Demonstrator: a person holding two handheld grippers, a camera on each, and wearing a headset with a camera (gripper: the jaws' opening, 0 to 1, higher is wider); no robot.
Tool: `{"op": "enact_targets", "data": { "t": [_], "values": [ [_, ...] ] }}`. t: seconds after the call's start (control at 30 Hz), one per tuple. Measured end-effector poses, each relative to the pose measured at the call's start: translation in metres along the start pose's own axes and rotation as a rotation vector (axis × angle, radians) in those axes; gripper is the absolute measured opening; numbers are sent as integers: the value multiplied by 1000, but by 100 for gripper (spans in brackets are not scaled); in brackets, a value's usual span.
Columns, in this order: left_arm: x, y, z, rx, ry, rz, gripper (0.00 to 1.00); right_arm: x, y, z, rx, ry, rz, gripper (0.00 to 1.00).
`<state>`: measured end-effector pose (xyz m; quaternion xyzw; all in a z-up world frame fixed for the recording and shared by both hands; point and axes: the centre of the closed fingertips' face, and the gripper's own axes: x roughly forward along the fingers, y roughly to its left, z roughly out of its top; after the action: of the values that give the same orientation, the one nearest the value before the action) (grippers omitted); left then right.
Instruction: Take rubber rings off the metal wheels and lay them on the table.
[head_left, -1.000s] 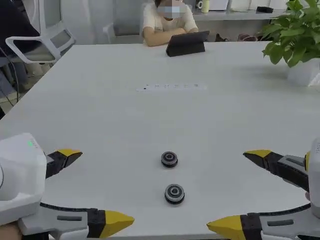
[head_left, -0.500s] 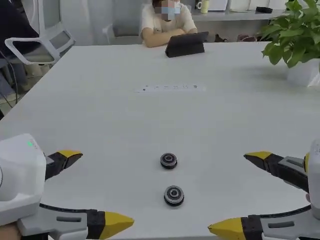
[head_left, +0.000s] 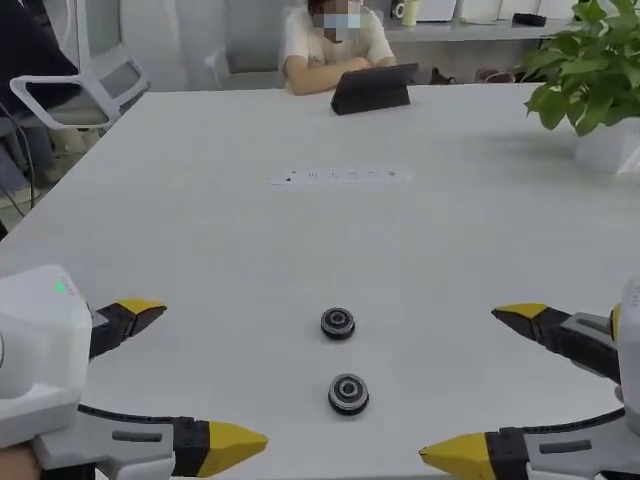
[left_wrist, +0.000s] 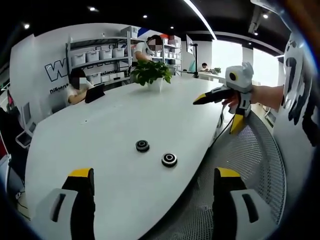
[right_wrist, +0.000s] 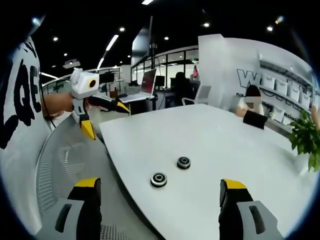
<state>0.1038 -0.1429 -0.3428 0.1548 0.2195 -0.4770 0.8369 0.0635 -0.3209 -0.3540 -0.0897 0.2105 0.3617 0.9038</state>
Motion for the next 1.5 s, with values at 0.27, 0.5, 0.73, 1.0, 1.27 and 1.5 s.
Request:
{"op": "enact_targets", "data": {
  "t": [0.27, 0.5, 0.73, 1.0, 1.27, 1.5],
  "values": [
    [2, 1, -3, -4, 9, -6, 98, 2, -1, -5, 9, 17, 4, 99],
    [4, 3, -3, -6, 9, -10, 98, 3, -3, -3, 22, 11, 7, 99],
    [6, 3, 0, -1, 8, -19, 97, 3, -4, -4, 21, 14, 4, 99],
    [7, 5, 1, 4, 9, -24, 97, 4, -6, -3, 21, 13, 2, 99],
    [8, 5, 1, 3, 6, -26, 97, 6, -8, -3, 19, 13, 3, 99],
    [10, 5, 0, 9, 12, -33, 96, 8, -12, 0, 16, 5, 2, 99]
  ]
}}
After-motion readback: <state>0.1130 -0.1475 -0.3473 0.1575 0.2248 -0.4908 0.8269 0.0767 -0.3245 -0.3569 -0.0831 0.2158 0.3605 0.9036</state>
